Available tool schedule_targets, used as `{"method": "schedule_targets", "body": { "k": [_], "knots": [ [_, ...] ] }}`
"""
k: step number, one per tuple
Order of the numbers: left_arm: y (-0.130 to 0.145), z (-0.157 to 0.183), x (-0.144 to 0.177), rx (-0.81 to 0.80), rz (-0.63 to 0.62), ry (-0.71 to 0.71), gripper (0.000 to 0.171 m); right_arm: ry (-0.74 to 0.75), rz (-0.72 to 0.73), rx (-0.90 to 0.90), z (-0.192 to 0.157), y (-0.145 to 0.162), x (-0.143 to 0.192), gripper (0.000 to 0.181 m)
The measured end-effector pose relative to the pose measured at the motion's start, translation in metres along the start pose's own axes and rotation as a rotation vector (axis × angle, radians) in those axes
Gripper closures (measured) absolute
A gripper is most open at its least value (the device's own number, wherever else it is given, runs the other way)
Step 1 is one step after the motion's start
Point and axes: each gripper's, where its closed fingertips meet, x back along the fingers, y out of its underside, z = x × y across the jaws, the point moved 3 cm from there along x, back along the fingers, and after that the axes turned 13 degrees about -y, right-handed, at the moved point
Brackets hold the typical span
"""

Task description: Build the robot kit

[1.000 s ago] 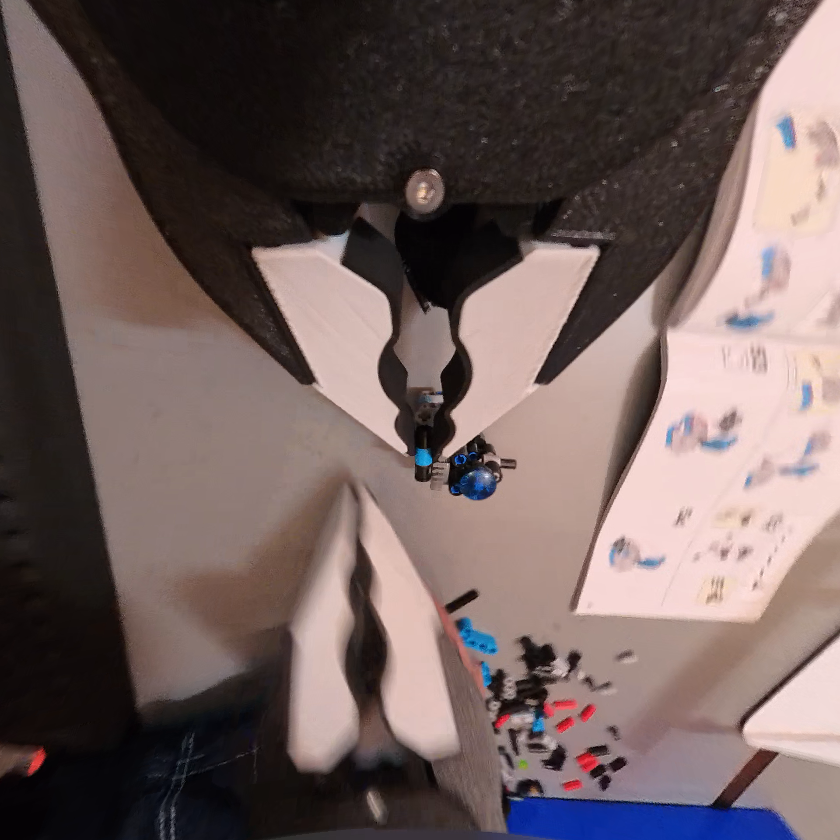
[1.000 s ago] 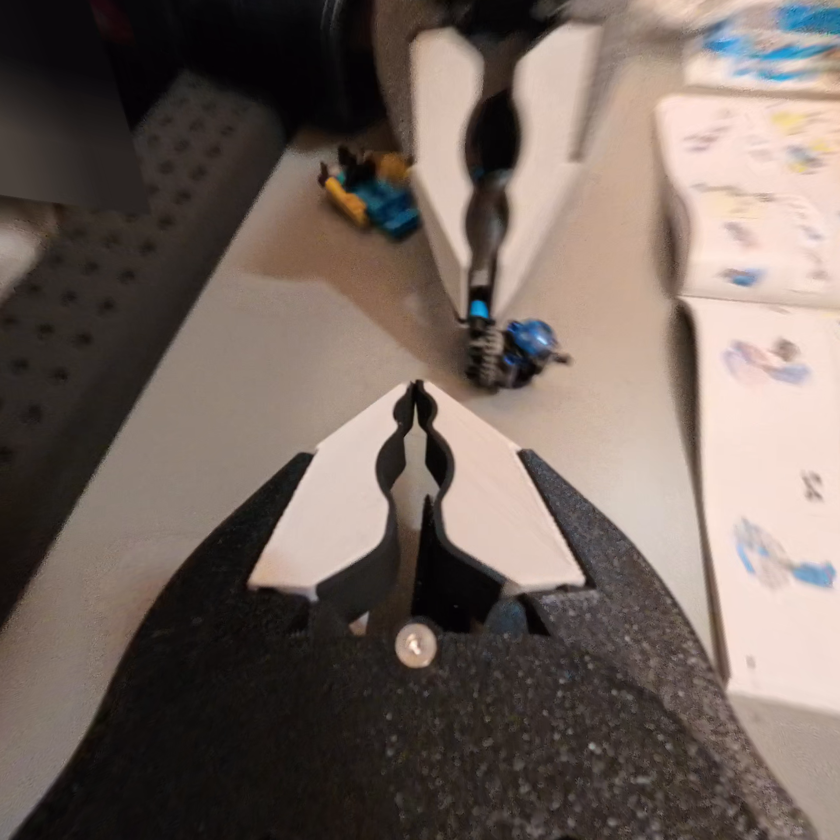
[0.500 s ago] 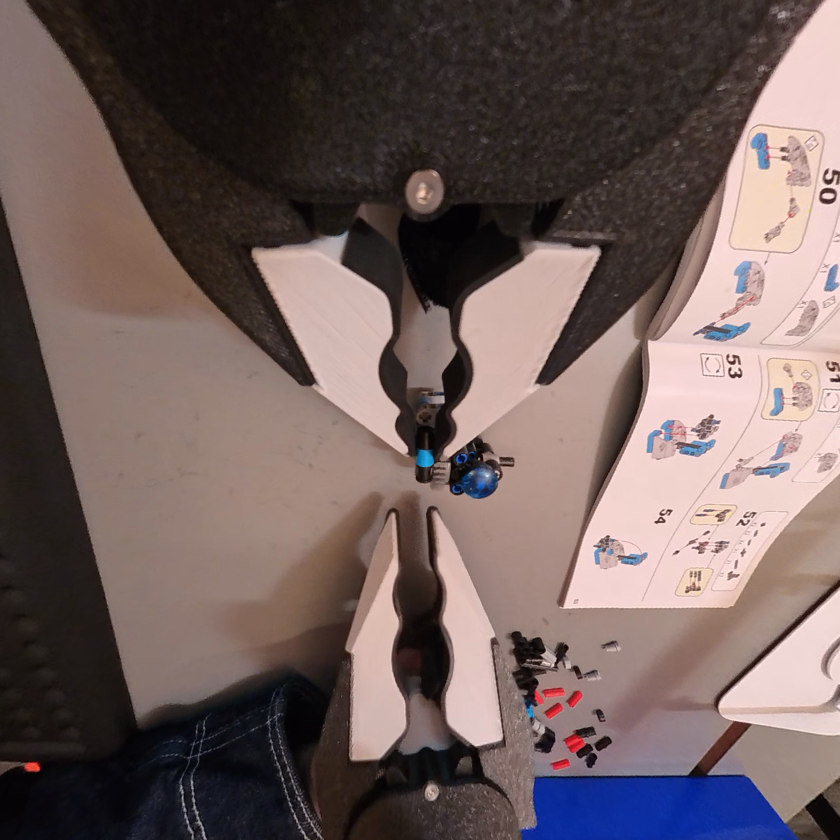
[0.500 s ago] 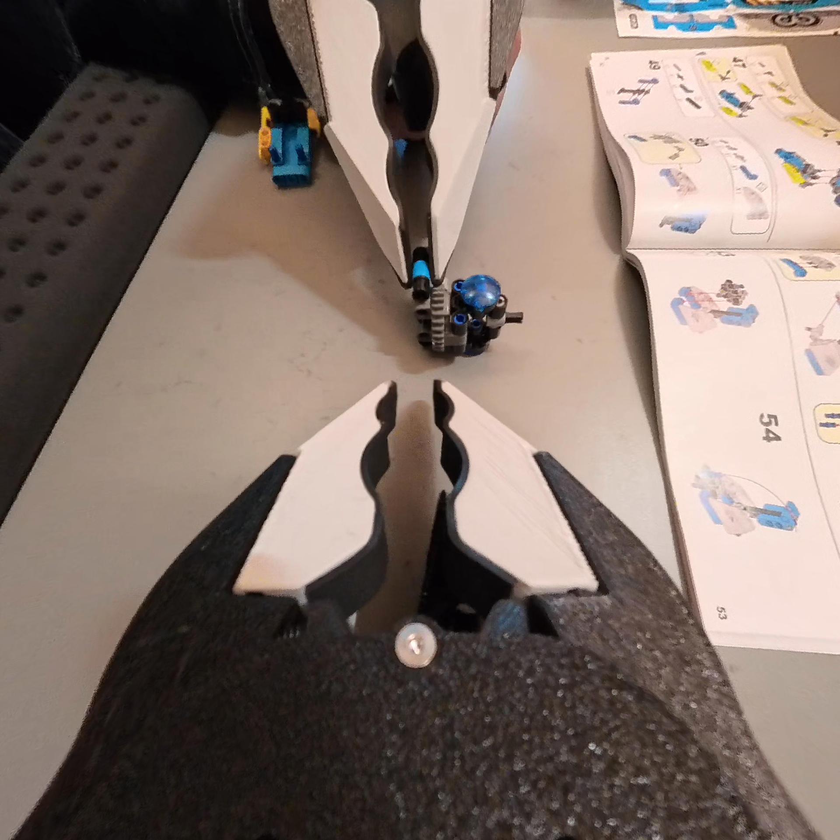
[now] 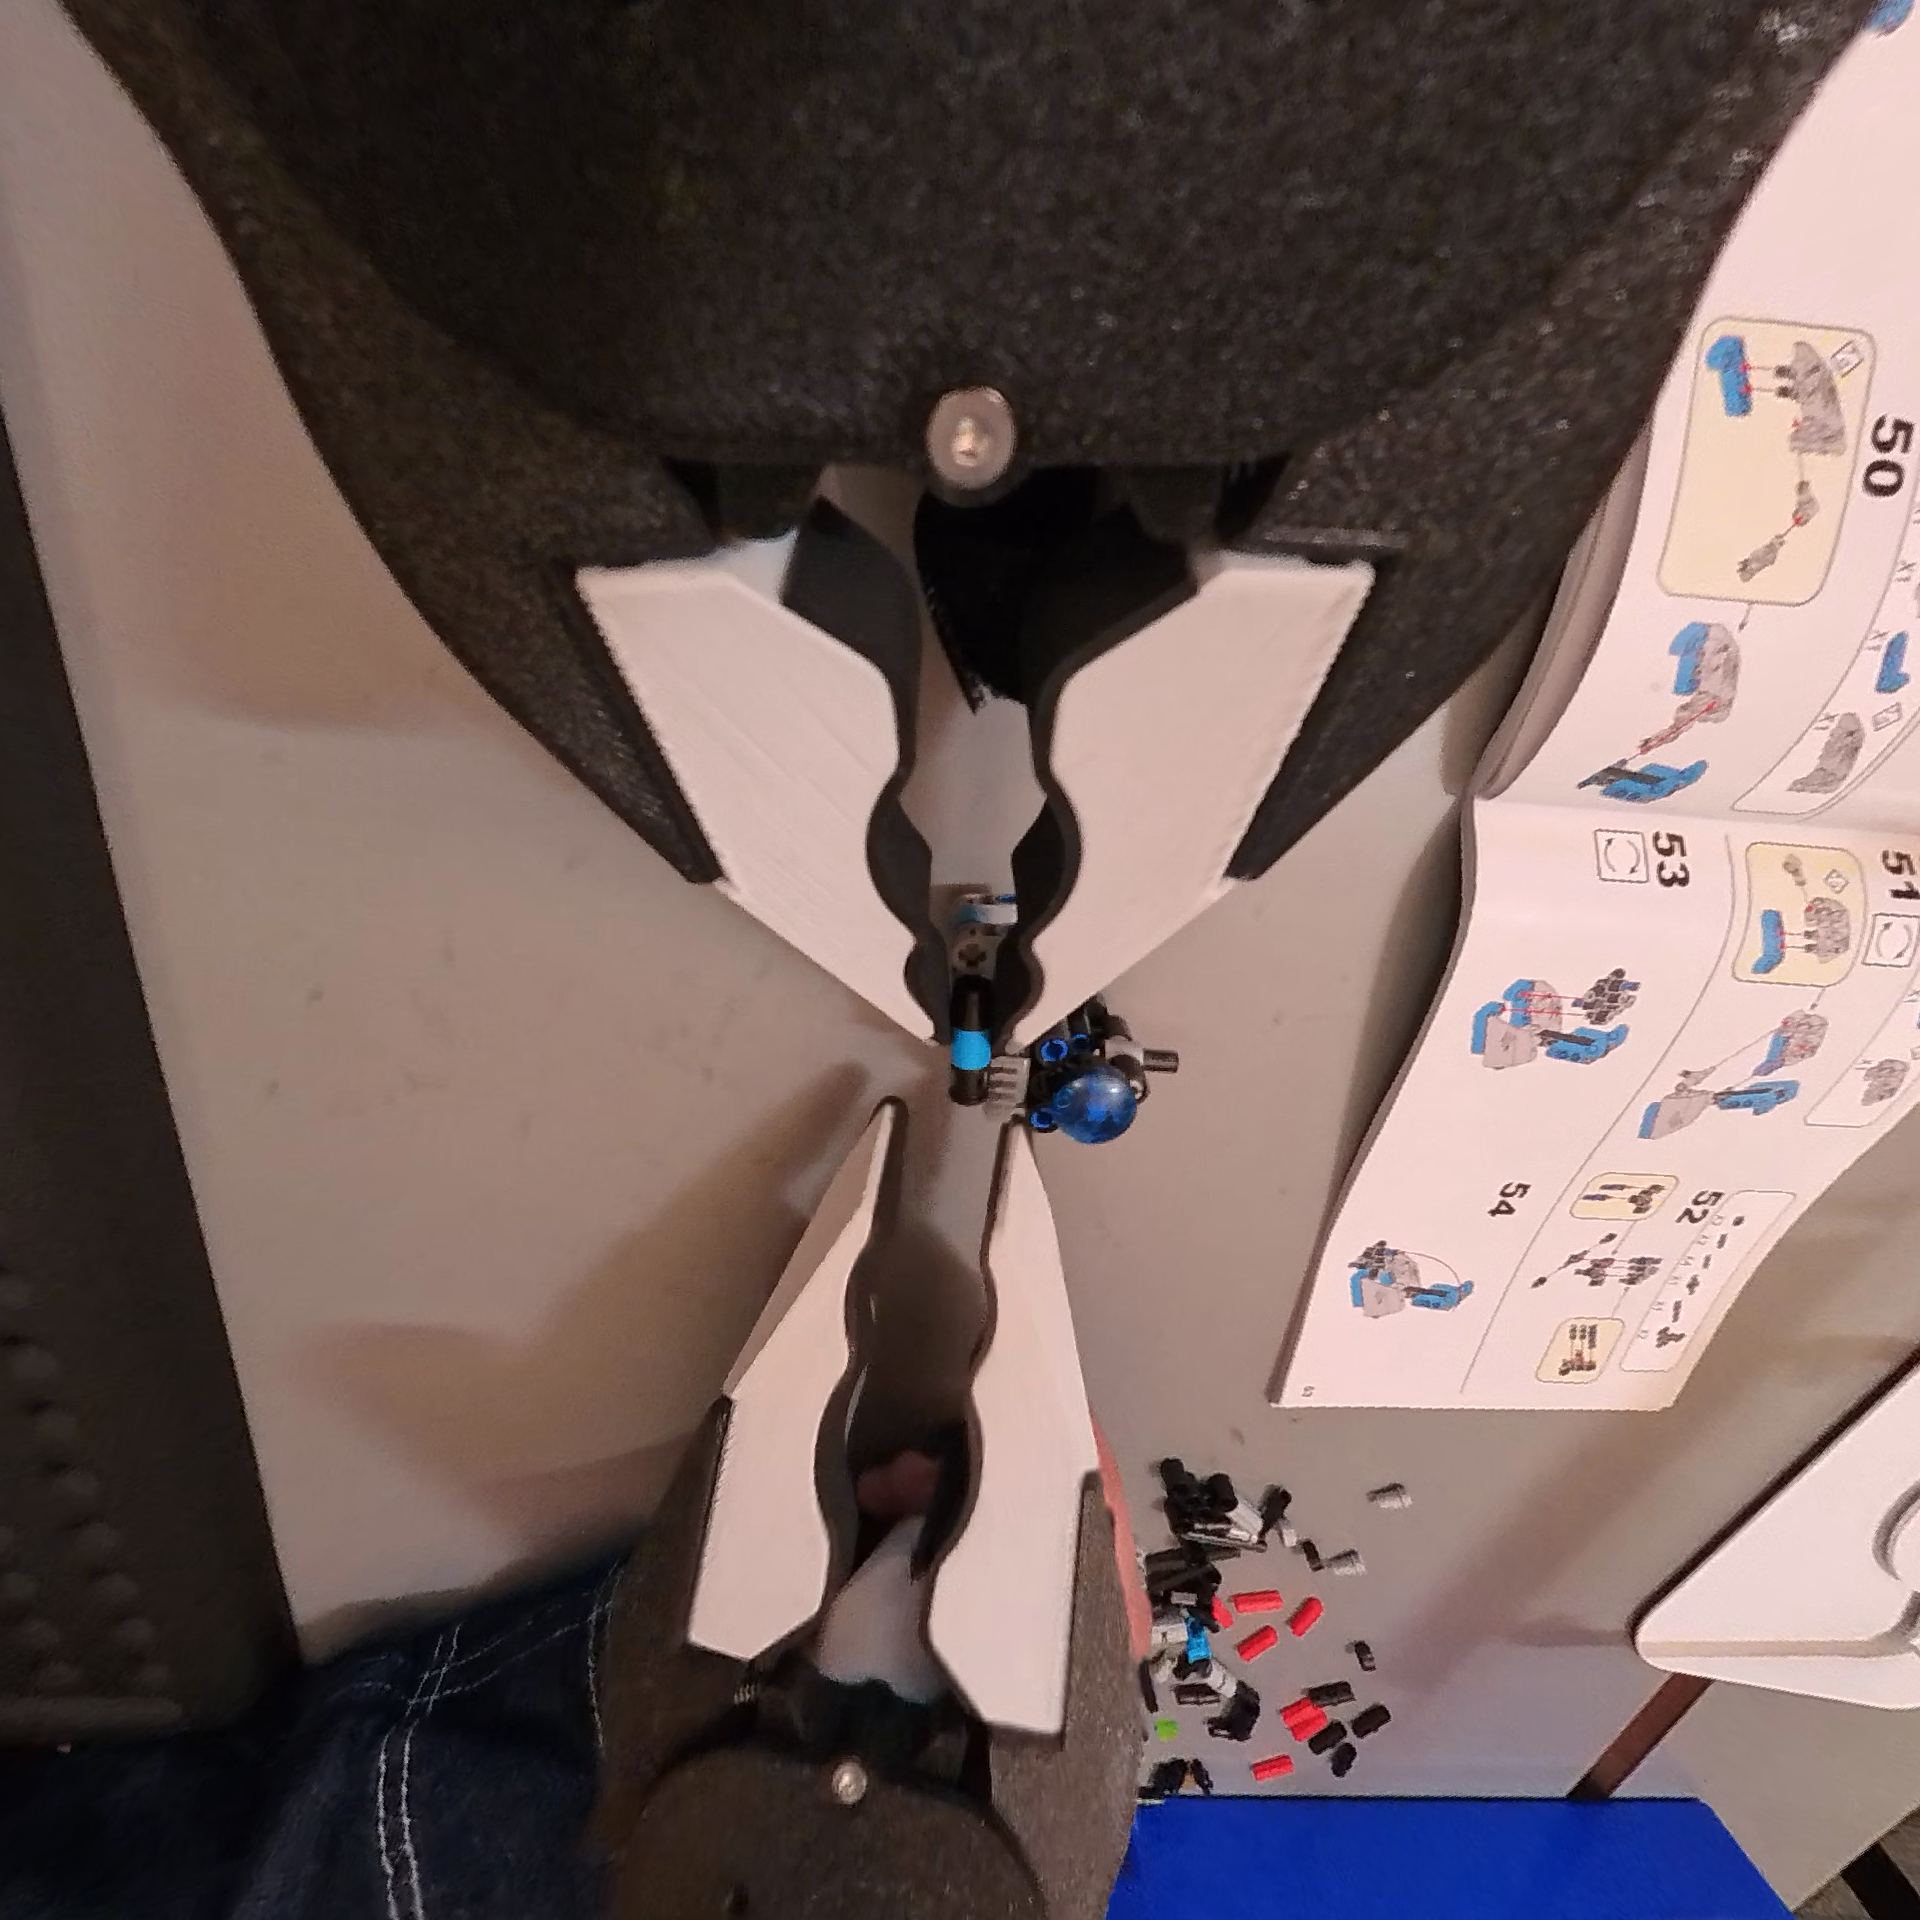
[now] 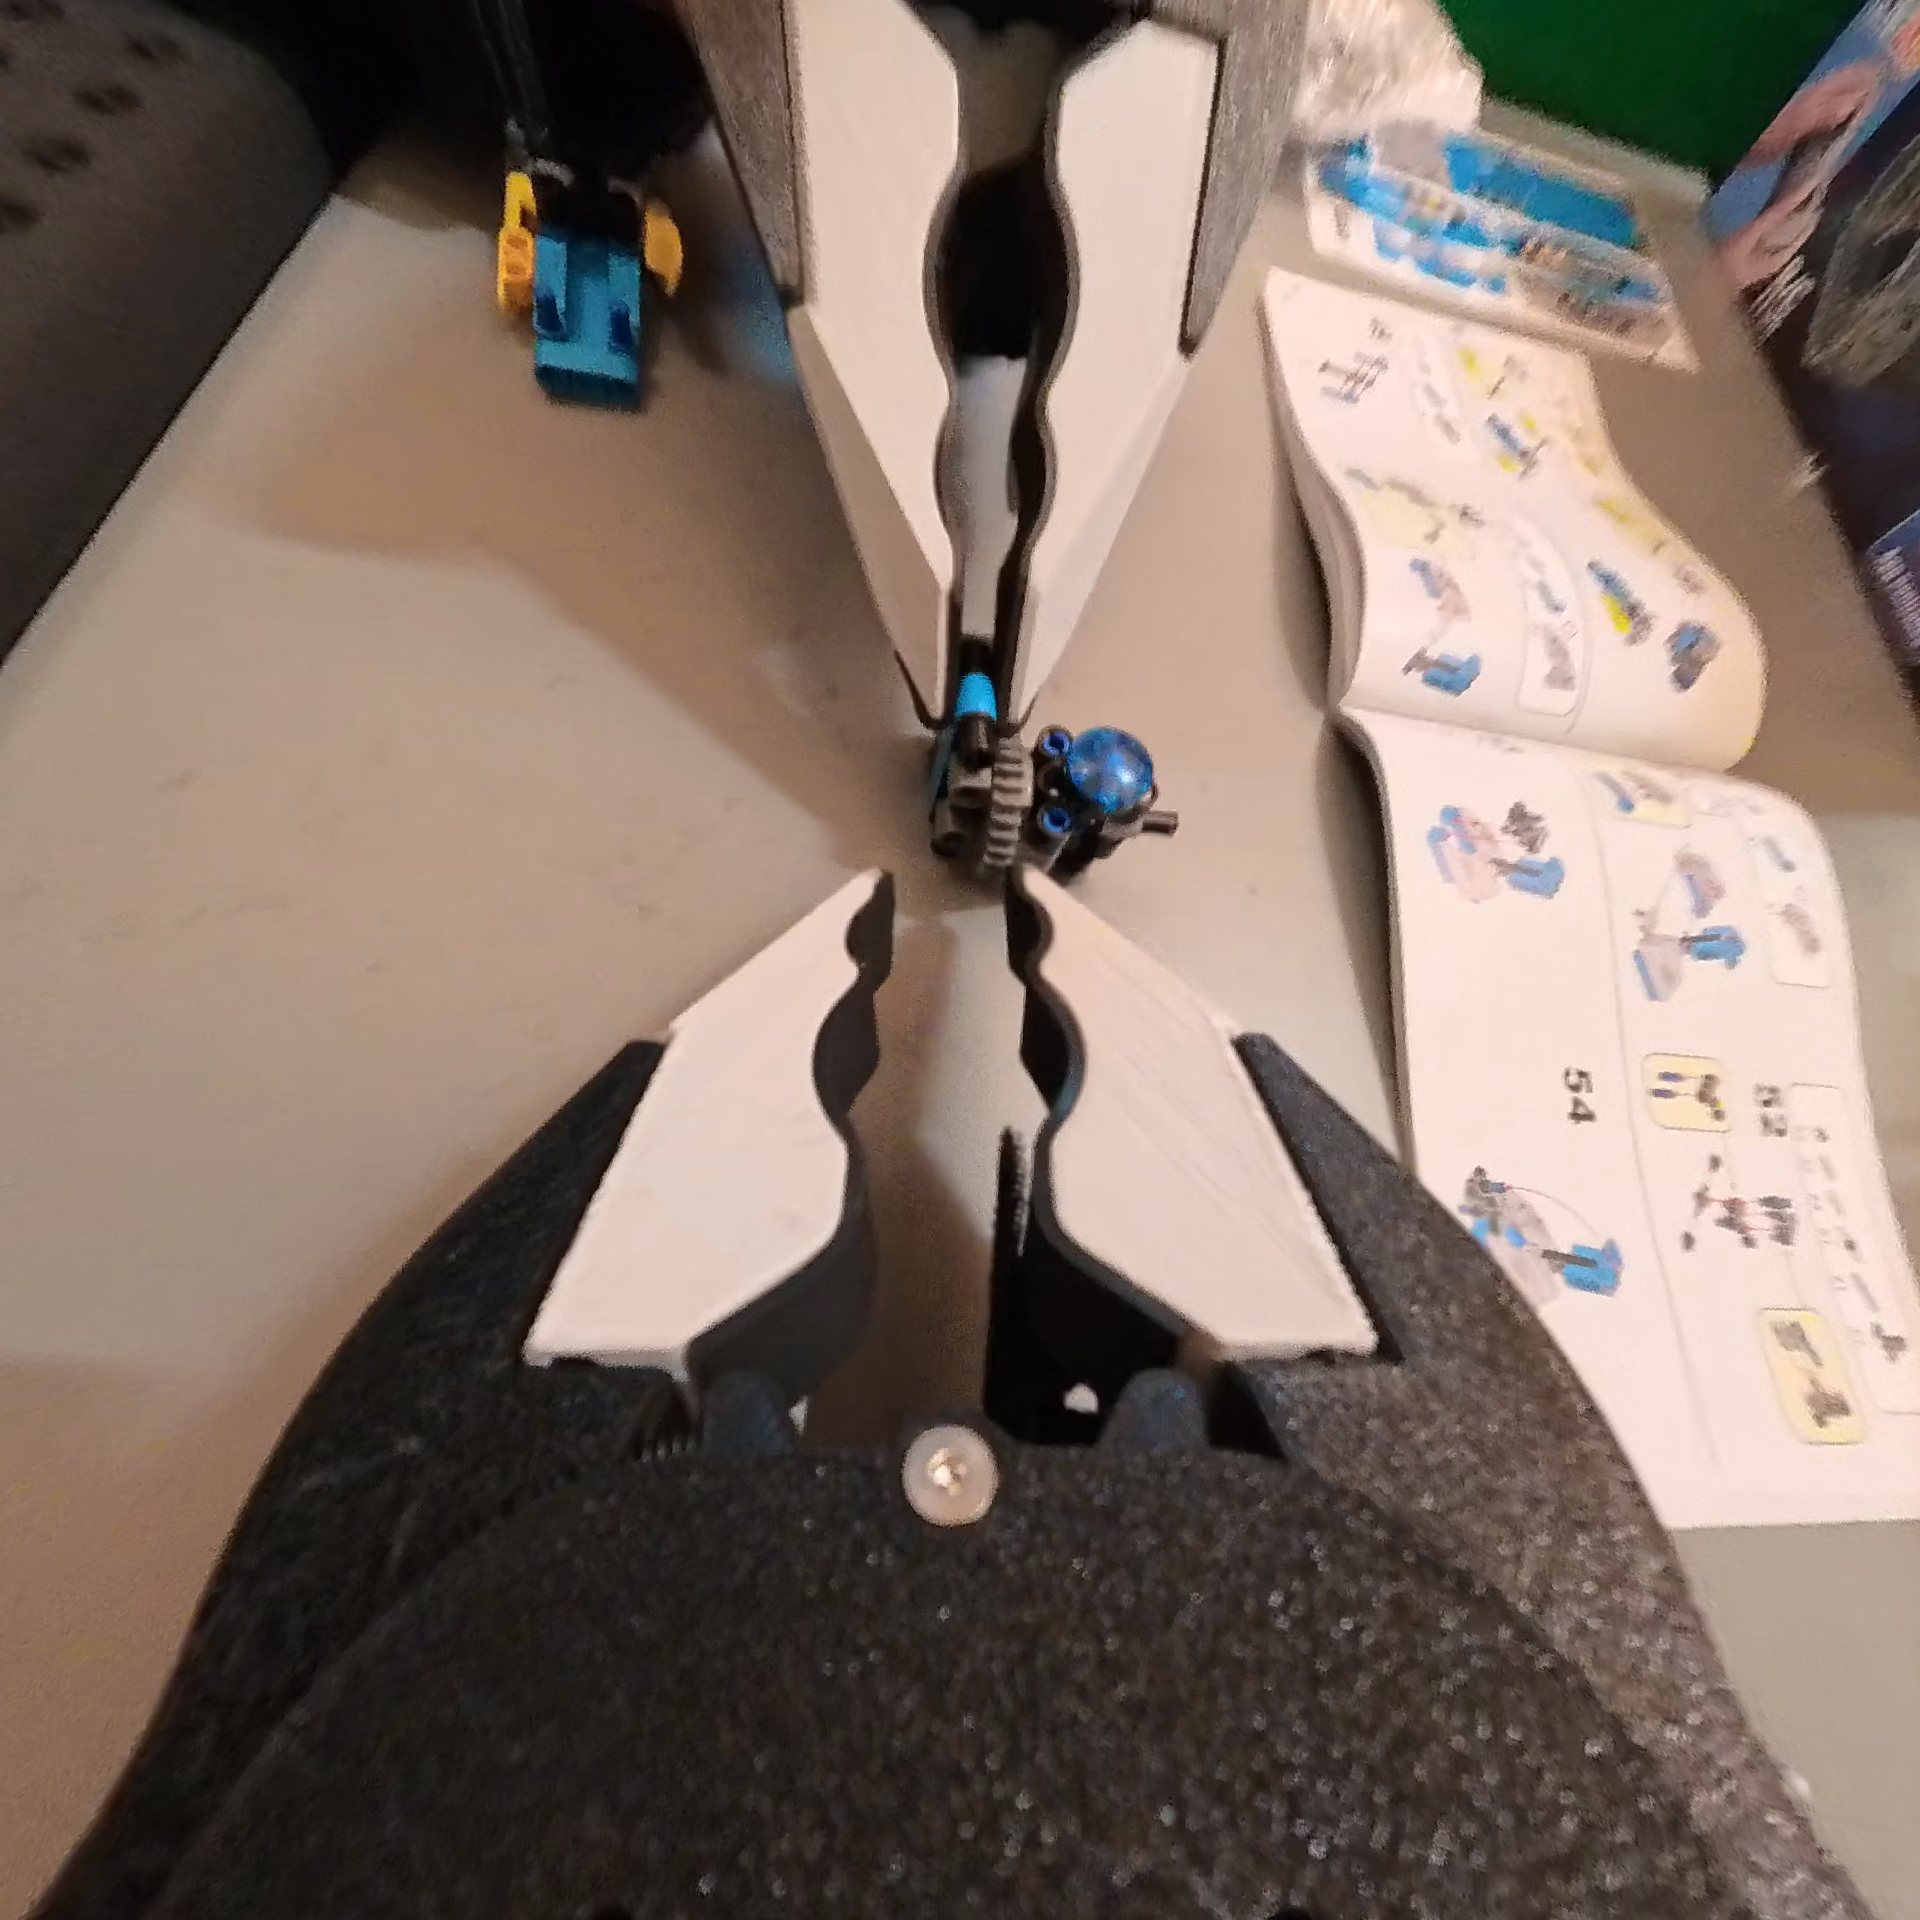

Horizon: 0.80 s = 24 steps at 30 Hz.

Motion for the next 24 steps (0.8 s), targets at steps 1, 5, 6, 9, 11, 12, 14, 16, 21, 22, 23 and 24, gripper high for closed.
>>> {"method": "schedule_targets", "body": {
  "k": [1, 5, 6, 9, 11, 12, 14, 16, 21, 22, 23, 24],
  "knots": [
    [0.000, 0.000, 0.000, 0.000, -0.001, 0.000, 0.164, -0.008, -0.008, -0.027, 0.002, 0.002, 0.000, 0.158],
    [0.001, -0.001, 0.000, -0.007, -0.002, 0.003, 0.164, -0.003, 0.139, -0.020, 0.004, -0.013, 0.015, 0.164],
    [0.001, -0.001, 0.001, -0.005, -0.003, 0.004, 0.164, -0.009, 0.139, -0.007, 0.002, -0.013, 0.015, 0.165],
    [0.002, -0.003, 0.002, -0.004, -0.011, -0.002, 0.164, -0.070, 0.001, 0.000, -0.005, 0.001, -0.001, 0.165],
    [0.003, -0.004, 0.003, -0.001, -0.023, -0.008, 0.163, -0.071, -0.068, 0.031, -0.009, 0.006, -0.009, 0.165],
    [0.003, -0.004, 0.003, 0.006, -0.027, -0.012, 0.163, -0.061, -0.066, 0.053, -0.009, 0.005, -0.009, 0.166],
    [0.002, -0.003, 0.003, 0.032, -0.031, -0.004, 0.162, -0.053, -0.068, 0.058, -0.009, 0.006, -0.009, 0.167],
    [0.003, -0.003, 0.006, 0.064, -0.051, 0.000, 0.151, -0.068, -0.064, 0.036, -0.008, 0.007, -0.009, 0.167],
    [0.014, -0.003, 0.068, 0.173, -0.063, -0.064, 0.129, -0.076, -0.057, 0.020, -0.007, 0.007, -0.008, 0.169],
    [0.022, 0.004, 0.085, 0.199, -0.078, -0.053, 0.128, -0.079, -0.061, 0.020, -0.008, 0.007, -0.008, 0.170],
    [0.035, 0.011, 0.099, 0.210, -0.114, -0.055, 0.126, -0.082, -0.063, 0.023, -0.009, 0.007, -0.008, 0.171],
    [0.050, 0.017, 0.110, 0.210, -0.161, -0.076, 0.120, -0.082, -0.063, 0.026, -0.009, 0.007, -0.008, 0.171]
  ]
}}
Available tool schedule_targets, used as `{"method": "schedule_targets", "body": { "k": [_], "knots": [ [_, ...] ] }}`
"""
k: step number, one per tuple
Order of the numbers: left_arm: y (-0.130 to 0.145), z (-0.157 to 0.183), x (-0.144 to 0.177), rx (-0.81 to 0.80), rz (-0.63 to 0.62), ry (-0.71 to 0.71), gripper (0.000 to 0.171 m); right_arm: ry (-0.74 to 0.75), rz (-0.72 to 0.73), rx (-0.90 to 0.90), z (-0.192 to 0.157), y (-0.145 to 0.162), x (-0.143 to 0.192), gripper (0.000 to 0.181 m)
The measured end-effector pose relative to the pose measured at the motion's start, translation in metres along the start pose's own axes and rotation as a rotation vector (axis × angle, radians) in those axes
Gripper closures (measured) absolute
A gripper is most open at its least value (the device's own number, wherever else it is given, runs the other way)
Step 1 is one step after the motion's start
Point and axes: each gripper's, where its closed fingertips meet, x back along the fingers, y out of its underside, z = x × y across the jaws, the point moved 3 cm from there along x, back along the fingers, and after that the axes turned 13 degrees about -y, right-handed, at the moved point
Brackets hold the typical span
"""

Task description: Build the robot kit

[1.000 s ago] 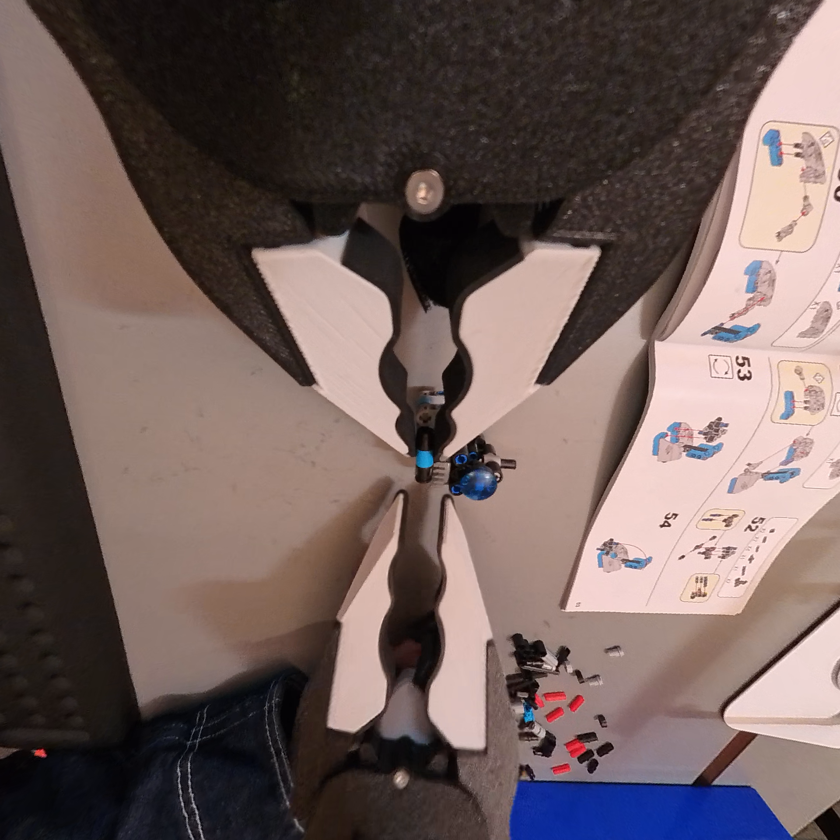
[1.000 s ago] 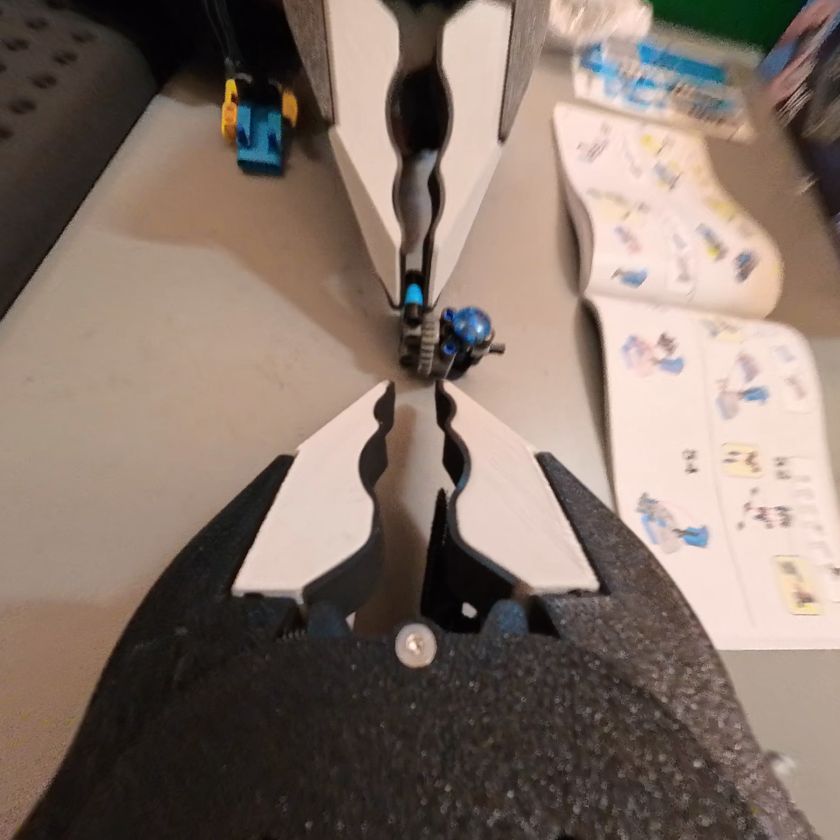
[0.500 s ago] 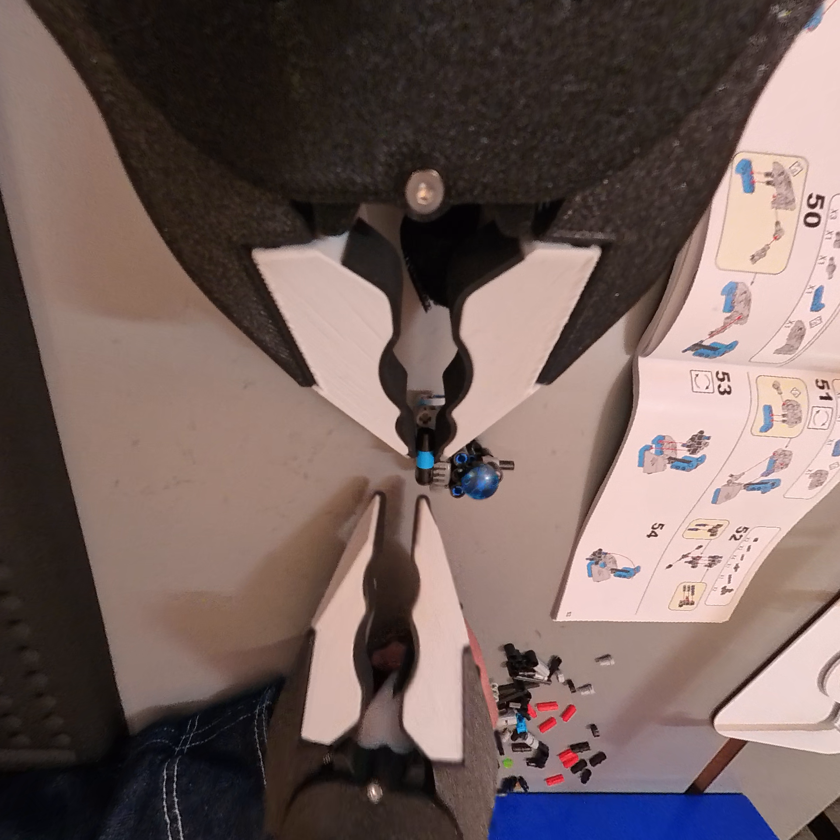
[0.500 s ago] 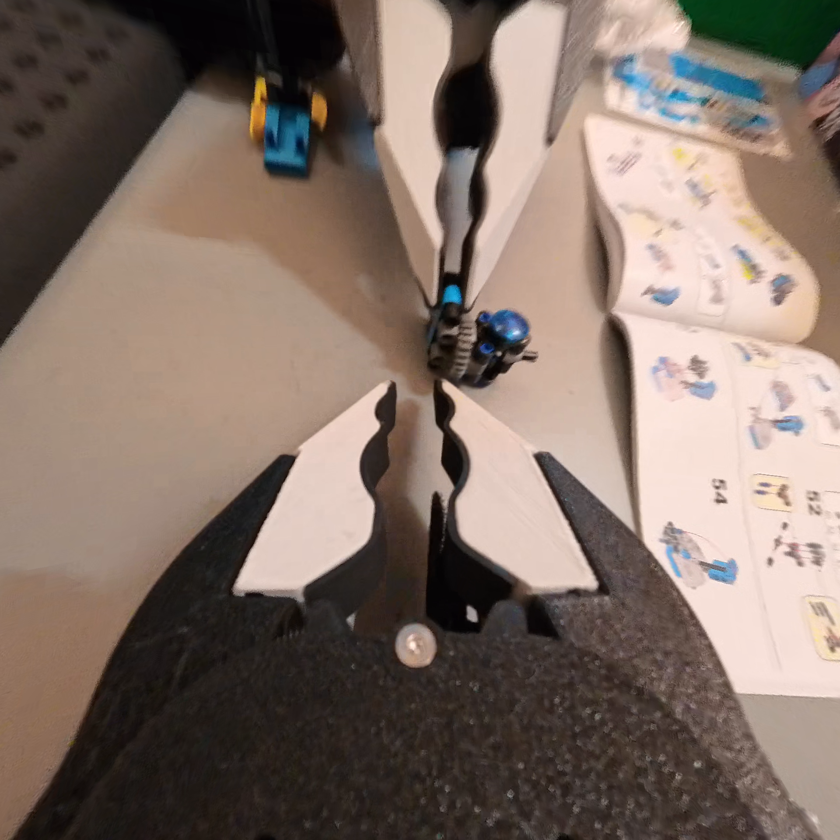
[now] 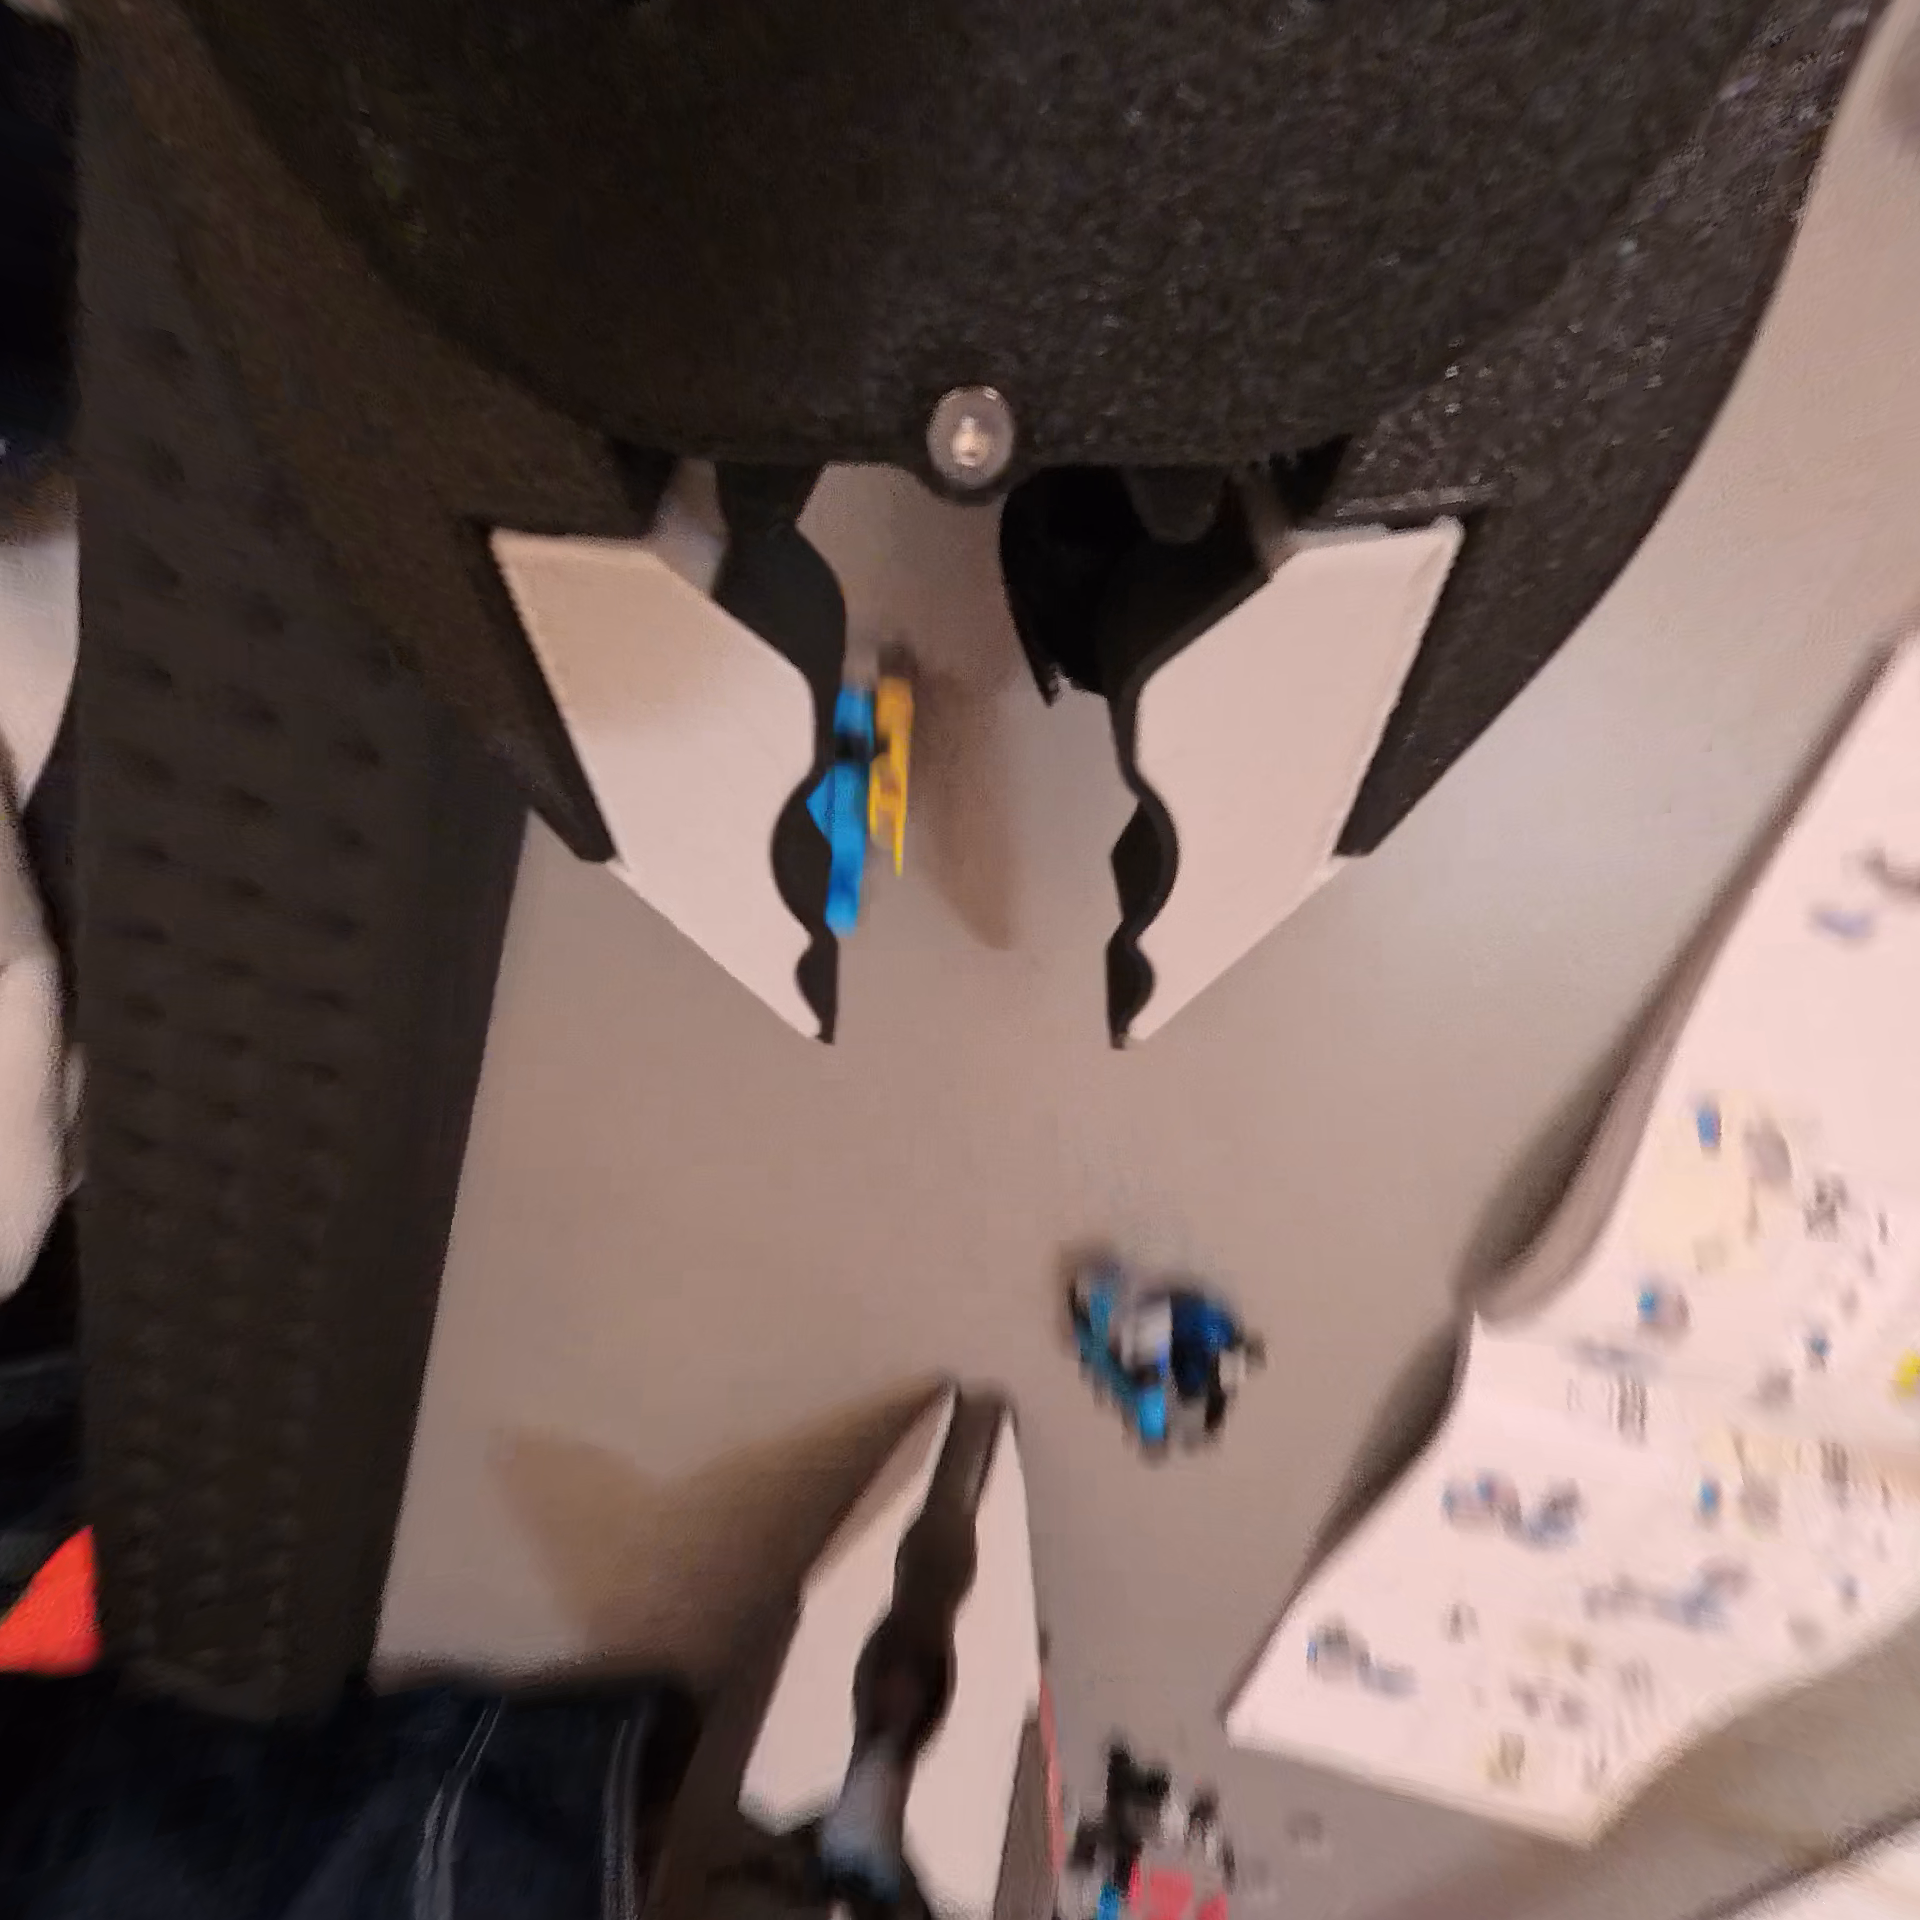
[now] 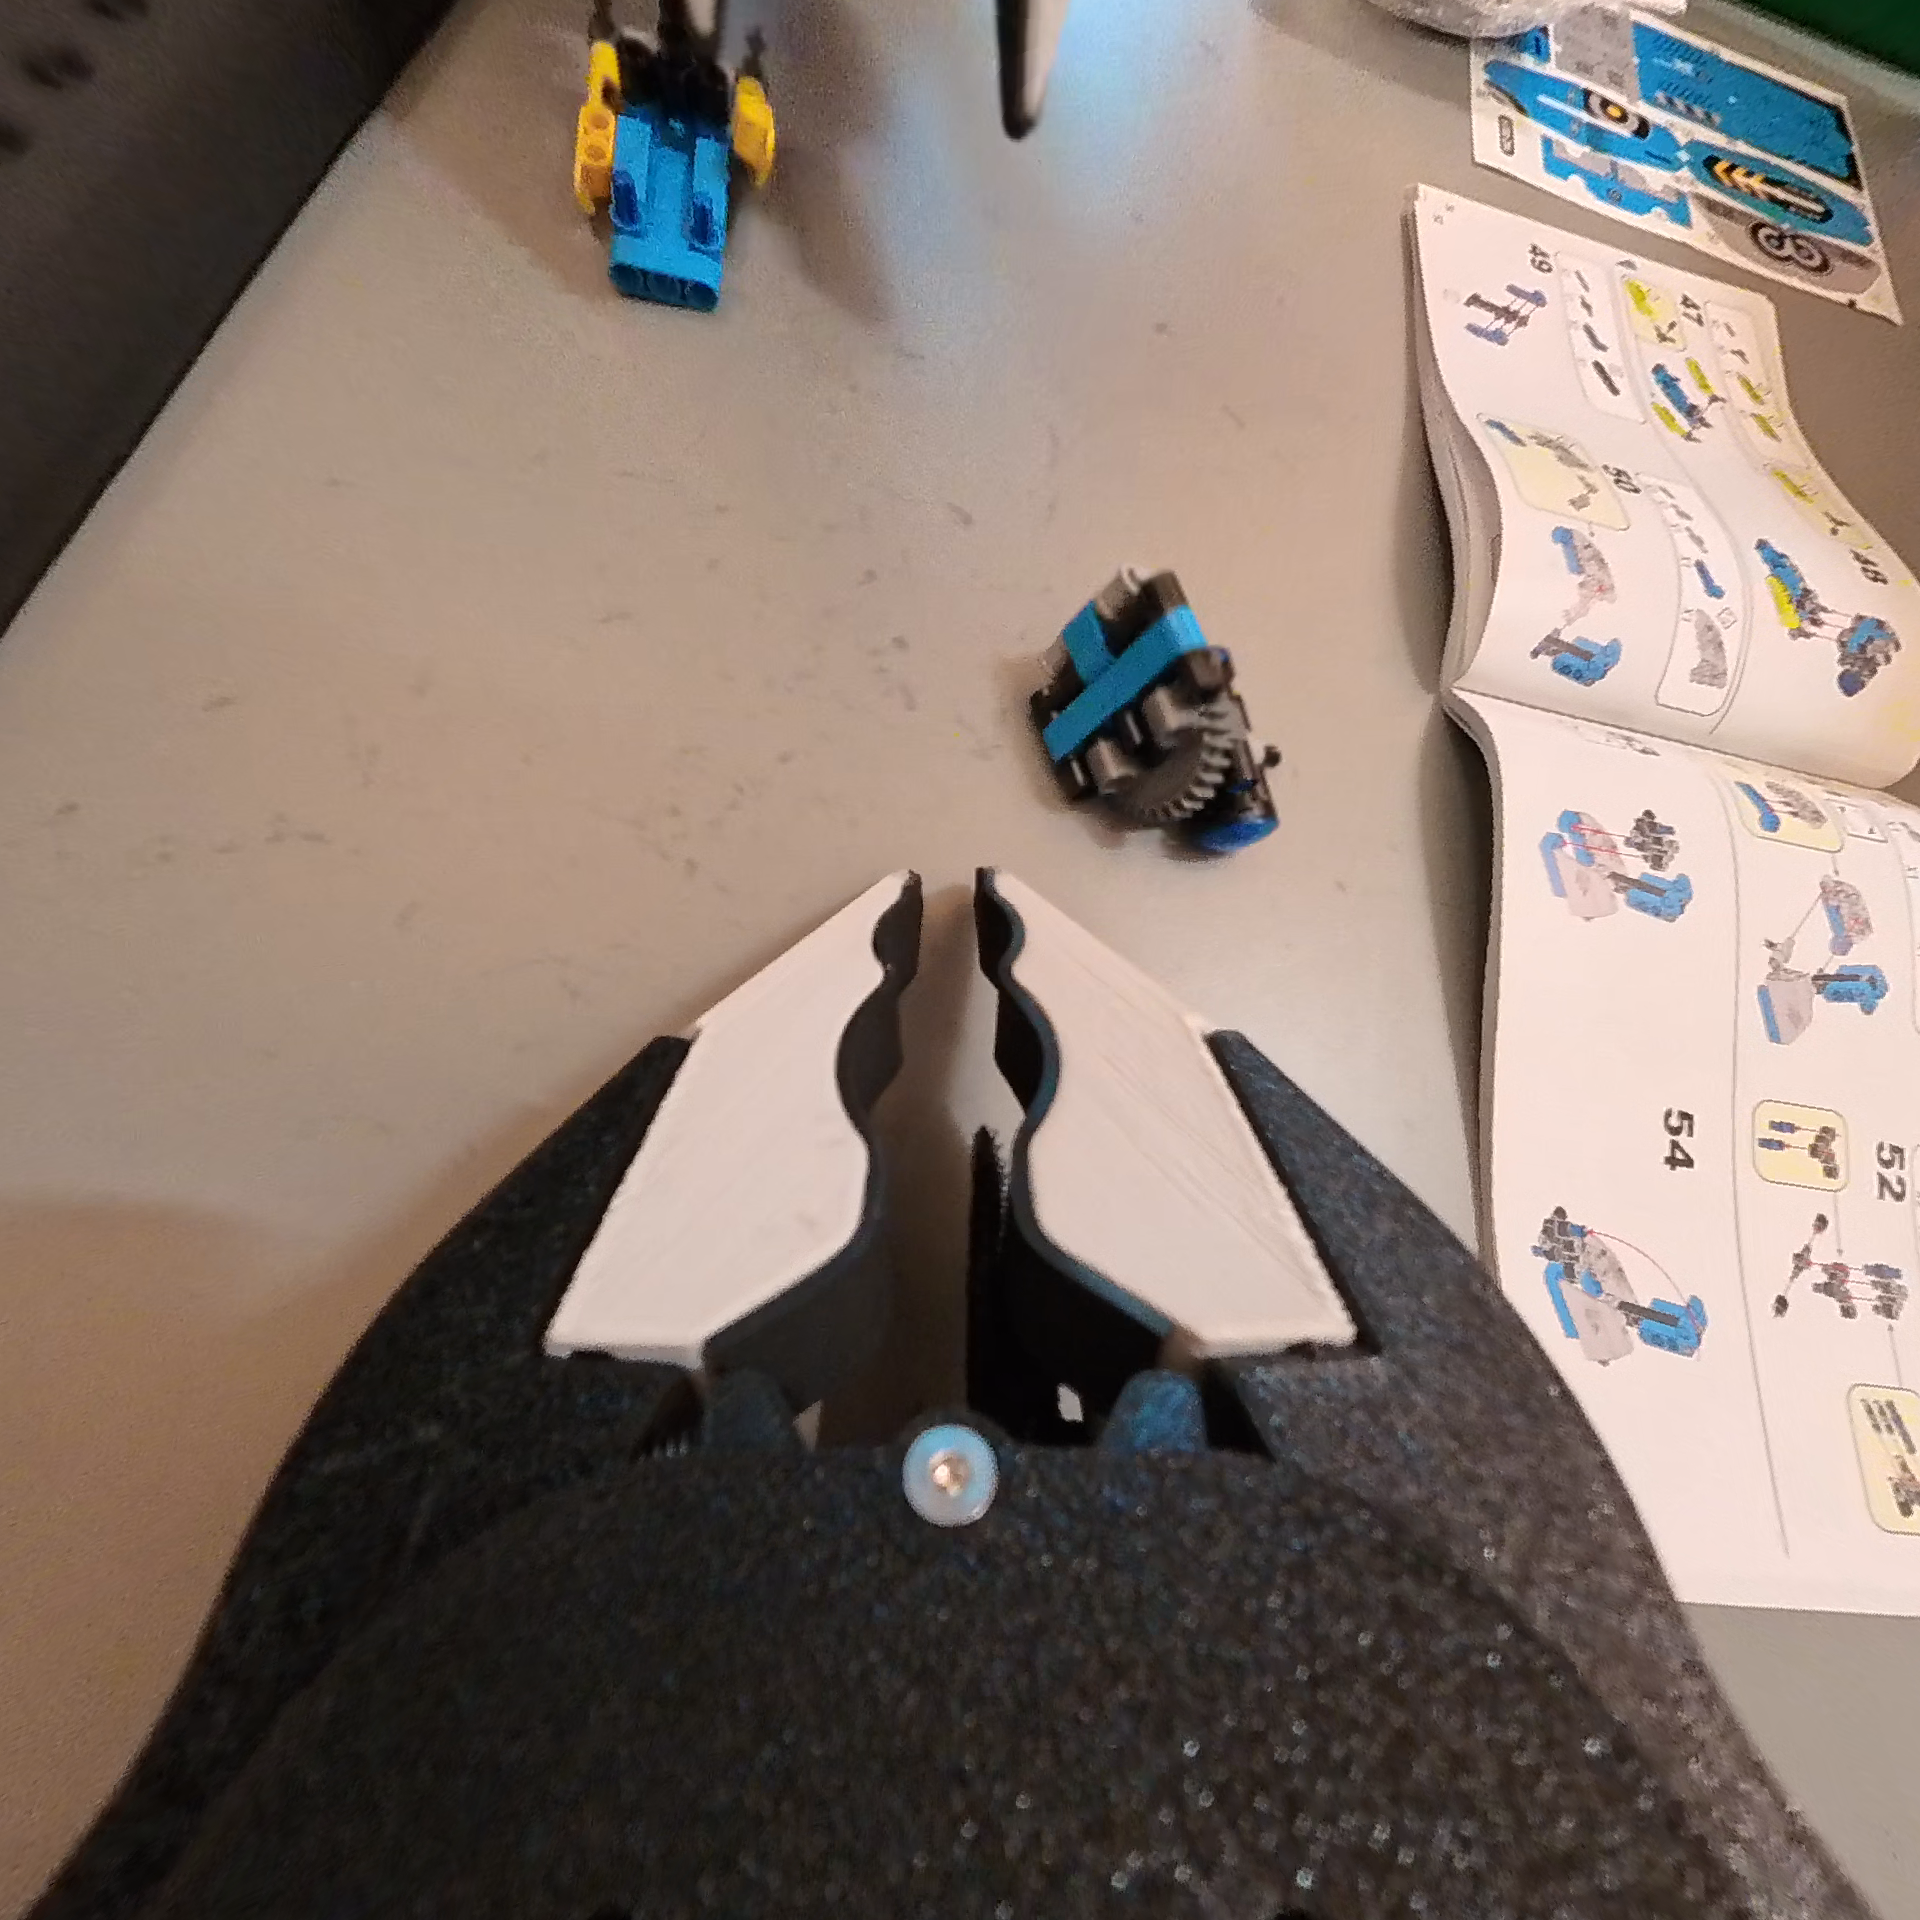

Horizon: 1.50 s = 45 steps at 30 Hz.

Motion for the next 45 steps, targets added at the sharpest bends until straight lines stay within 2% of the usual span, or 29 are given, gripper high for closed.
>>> {"method": "schedule_targets", "body": {
  "k": [2, 3, 5, 8, 10, 12, 15, 17, 19, 22, 25, 29, 33, 37, 40, 41, 43, 45],
  "knots": [
    [0.028, 0.011, 0.010, 0.011, -0.071, -0.010, 0.102, -0.005, 0.000, 0.000, 0.000, 0.000, 0.000, 0.173],
    [0.035, 0.019, 0.013, 0.015, -0.080, 0.001, 0.099, -0.008, 0.000, -0.003, 0.000, 0.000, 0.000, 0.173],
    [0.041, 0.033, 0.012, -0.012, -0.075, 0.013, 0.099, -0.010, 0.002, -0.012, 0.000, 0.000, 0.000, 0.173],
    [0.050, 0.034, 0.004, -0.106, -0.130, -0.056, 0.100, 0.023, 0.054, -0.074, 0.005, -0.009, 0.001, 0.167],
    [0.046, 0.033, 0.004, -0.140, -0.129, -0.065, 0.128, -0.046, 0.182, -0.162, -0.002, -0.036, -0.001, 0.159],
    [0.033, 0.030, 0.004, -0.184, -0.105, -0.099, 0.128, -0.173, 0.255, -0.284, -0.012, -0.059, -0.008, 0.148],
    [-0.011, 0.029, 0.003, -0.363, 0.032, -0.252, 0.128, -0.352, 0.317, -0.438, -0.025, -0.084, -0.024, 0.132],
    [-0.045, 0.034, 0.001, -0.479, 0.126, -0.361, 0.128, -0.404, 0.398, -0.493, -0.026, -0.096, -0.022, 0.130],
    [-0.070, 0.036, -0.003, -0.556, 0.185, -0.460, 0.128, -0.510, 0.514, -0.526, -0.031, -0.109, -0.007, 0.138],
    [-0.094, 0.032, -0.010, -0.615, 0.244, -0.599, 0.128, -0.512, 0.674, -0.566, -0.021, -0.111, 0.022, 0.158],
    [-0.110, 0.028, -0.018, -0.585, 0.313, -0.670, 0.129, -0.504, 0.816, -0.612, -0.008, -0.103, 0.044, 0.166],
    [-0.110, 0.025, -0.036, -0.566, 0.318, -0.706, 0.129, -0.464, 0.820, -0.663, -0.001, -0.086, 0.048, 0.167],
    [-0.098, 0.027, -0.049, -0.404, 0.325, -0.554, 0.131, -0.420, 0.730, -0.656, 0.000, -0.069, 0.042, 0.169],
    [-0.080, 0.030, -0.051, -0.118, 0.316, -0.169, 0.122, -0.426, 0.651, -0.613, -0.005, -0.058, 0.036, 0.169],
    [-0.083, 0.036, -0.040, 0.082, 0.357, 0.122, 0.113, -0.486, 0.646, -0.510, -0.018, -0.064, 0.040, 0.169],
    [-0.086, 0.041, -0.036, 0.129, 0.369, 0.209, 0.115, -0.486, 0.637, -0.489, -0.020, -0.065, 0.040, 0.169],
    [-0.089, 0.045, -0.033, 0.180, 0.386, 0.302, 0.118, -0.512, 0.632, -0.444, -0.028, -0.068, 0.042, 0.169],
    [-0.090, 0.045, -0.033, 0.195, 0.400, 0.310, 0.132, -0.524, 0.627, -0.420, -0.033, -0.071, 0.041, 0.169]
  ]
}}
